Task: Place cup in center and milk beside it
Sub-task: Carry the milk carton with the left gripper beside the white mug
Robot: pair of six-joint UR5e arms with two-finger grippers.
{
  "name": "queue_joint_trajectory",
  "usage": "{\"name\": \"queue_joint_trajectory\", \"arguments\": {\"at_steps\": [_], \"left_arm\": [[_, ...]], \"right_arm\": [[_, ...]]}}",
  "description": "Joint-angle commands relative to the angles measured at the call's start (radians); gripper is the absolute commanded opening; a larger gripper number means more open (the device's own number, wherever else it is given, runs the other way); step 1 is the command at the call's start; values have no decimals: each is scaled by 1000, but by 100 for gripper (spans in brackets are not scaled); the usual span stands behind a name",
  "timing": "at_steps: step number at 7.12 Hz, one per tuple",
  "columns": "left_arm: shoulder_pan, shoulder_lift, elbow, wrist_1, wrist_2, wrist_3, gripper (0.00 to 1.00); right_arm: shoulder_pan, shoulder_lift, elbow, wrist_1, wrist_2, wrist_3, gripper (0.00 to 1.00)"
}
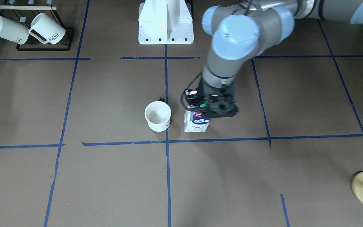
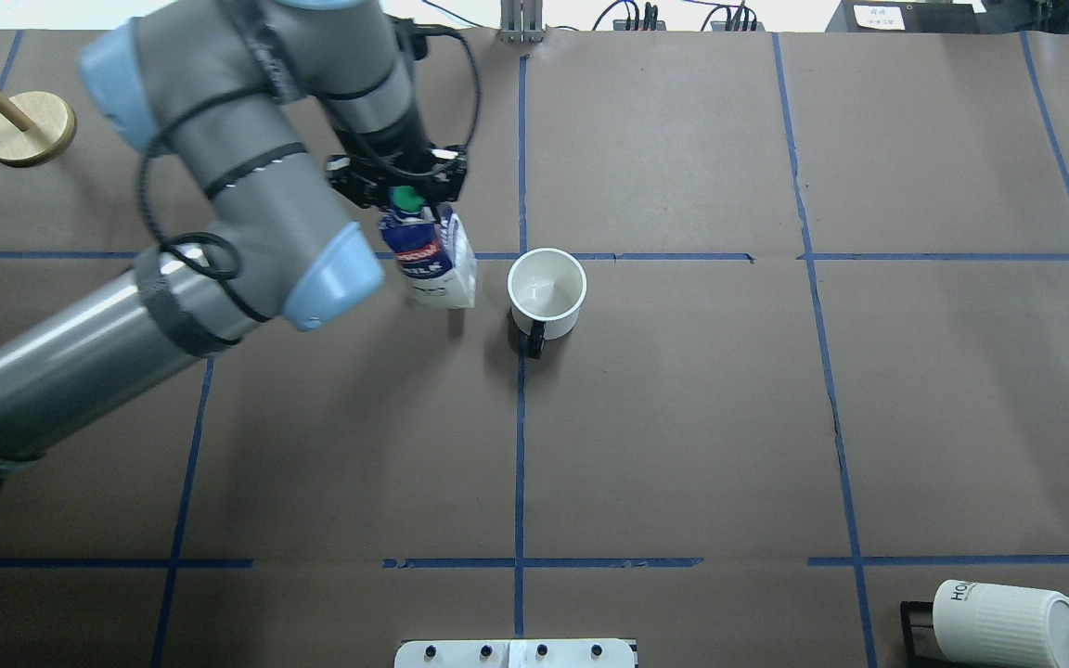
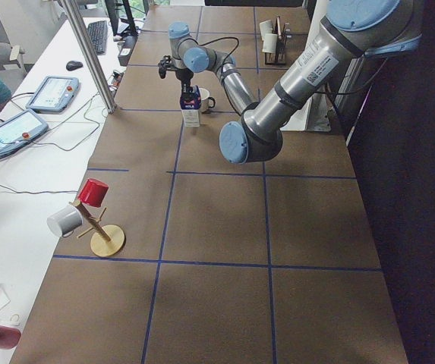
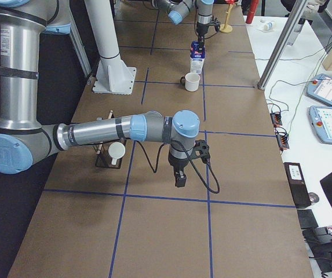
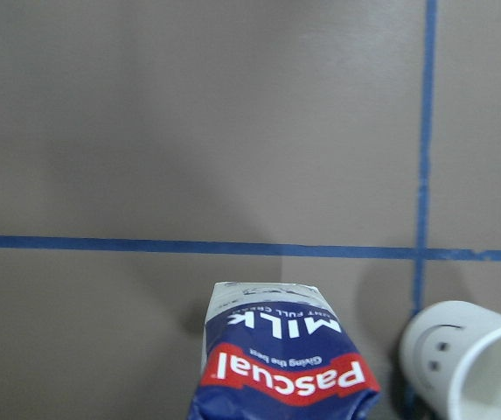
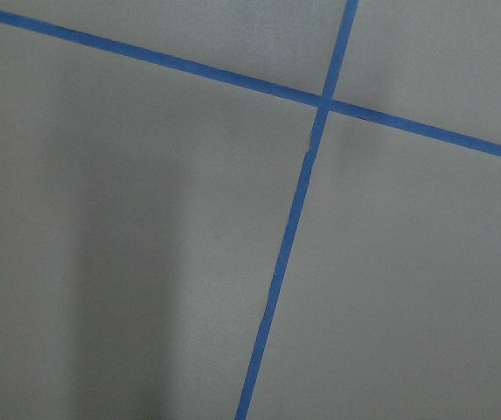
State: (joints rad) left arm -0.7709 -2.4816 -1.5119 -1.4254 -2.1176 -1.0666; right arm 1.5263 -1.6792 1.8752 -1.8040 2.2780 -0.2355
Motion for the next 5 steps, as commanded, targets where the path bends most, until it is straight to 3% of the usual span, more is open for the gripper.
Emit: {"name": "queue_joint_trajectory", "arguments": {"at_steps": [1,2,4,5], "left_arm": [[44,-62,68,5,34,-27,33],[45,-59,68,5,44,-26,36],[65,-50,73,5,48,-24,54],[65,-49,73,5,48,-24,68]], "right_arm": [[0,-7,-1,2,0,-1,100],[0,-7,-1,0,2,-1,100],[0,-8,1,0,2,1,100],[0,-8,1,0,0,1,100]]}}
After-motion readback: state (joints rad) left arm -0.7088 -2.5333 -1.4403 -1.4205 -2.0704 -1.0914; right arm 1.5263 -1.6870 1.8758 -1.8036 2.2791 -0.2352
